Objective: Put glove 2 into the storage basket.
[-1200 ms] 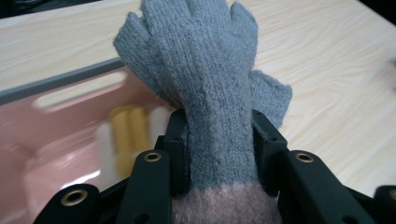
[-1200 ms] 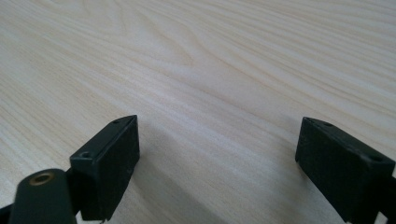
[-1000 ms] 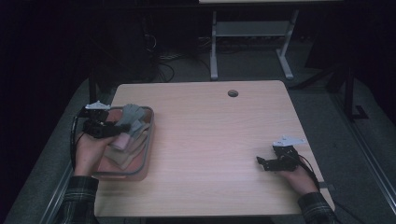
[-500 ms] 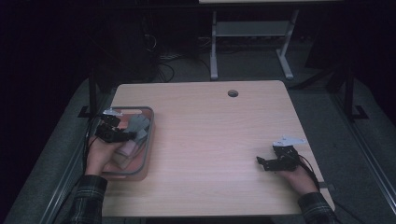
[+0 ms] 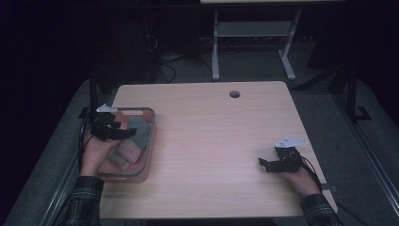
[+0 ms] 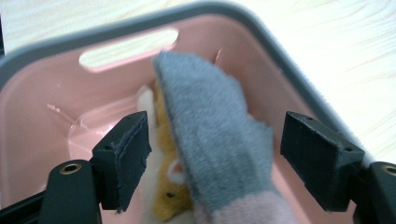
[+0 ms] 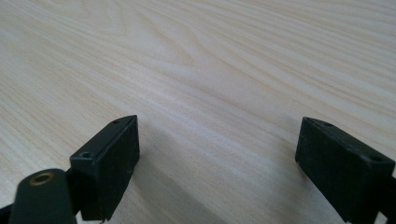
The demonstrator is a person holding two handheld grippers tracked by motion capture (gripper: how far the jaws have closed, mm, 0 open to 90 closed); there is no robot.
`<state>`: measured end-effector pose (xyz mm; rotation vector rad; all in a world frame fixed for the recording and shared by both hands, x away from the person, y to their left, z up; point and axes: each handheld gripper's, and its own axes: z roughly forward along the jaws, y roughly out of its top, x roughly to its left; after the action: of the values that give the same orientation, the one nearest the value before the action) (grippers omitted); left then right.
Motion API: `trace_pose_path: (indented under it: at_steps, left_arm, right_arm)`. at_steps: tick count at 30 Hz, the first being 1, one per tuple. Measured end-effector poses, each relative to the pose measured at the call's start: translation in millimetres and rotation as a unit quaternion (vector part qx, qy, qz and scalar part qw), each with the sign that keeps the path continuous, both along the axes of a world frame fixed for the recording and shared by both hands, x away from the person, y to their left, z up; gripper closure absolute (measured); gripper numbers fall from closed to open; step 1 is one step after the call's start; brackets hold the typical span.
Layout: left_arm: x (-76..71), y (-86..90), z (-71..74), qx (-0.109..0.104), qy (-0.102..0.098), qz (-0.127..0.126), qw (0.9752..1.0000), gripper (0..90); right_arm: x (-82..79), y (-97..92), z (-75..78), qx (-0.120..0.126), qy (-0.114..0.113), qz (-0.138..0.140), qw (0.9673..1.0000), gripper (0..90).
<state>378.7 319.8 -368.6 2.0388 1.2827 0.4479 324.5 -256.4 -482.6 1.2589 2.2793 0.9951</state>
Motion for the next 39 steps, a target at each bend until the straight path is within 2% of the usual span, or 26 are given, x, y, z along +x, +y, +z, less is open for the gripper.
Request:
trace_pose_path:
  at_steps: [7, 14, 21, 22, 25, 32, 39]
  left_arm:
    - [-3.6, -16.9, 9.5, -0.030, -0.010, -0.027, 0.9991, 21.5]
    - [-4.6, -40.7, 13.1, -0.038, -0.012, -0.061, 0.9974, 21.1]
    - [-7.7, -65.8, 16.4, -0.051, -0.019, -0.094, 0.9941, 21.1]
    - [-7.7, -65.8, 16.4, -0.051, -0.019, -0.094, 0.9941, 21.1]
    - [-10.5, -78.4, 15.3, -0.064, -0.020, -0.108, 0.9919, 21.0]
    - [-14.7, -95.1, 12.2, -0.067, -0.018, -0.126, 0.9897, 20.3]
    - [-21.0, -119.6, 0.0, -0.068, -0.010, -0.154, 0.9856, 20.3]
  right_arm:
    - [0.0, 0.0, 0.0, 0.000, 0.000, 0.000, 1.0000, 13.4]
    - [-0.1, 0.0, 0.1, 0.000, 0.001, -0.001, 1.0000, 13.4]
    - [-0.2, 0.1, 0.1, 0.000, 0.001, -0.001, 1.0000, 13.4]
    - [-0.2, 0.1, 0.1, 0.000, 0.001, -0.001, 1.0000, 13.4]
    - [-0.2, 0.1, 0.1, 0.000, 0.001, -0.001, 1.0000, 13.4]
    - [-0.3, 0.2, 0.1, 0.001, 0.003, -0.001, 1.0000, 13.4]
    - [-0.3, 0.2, 0.1, 0.001, 0.003, -0.001, 1.0000, 13.4]
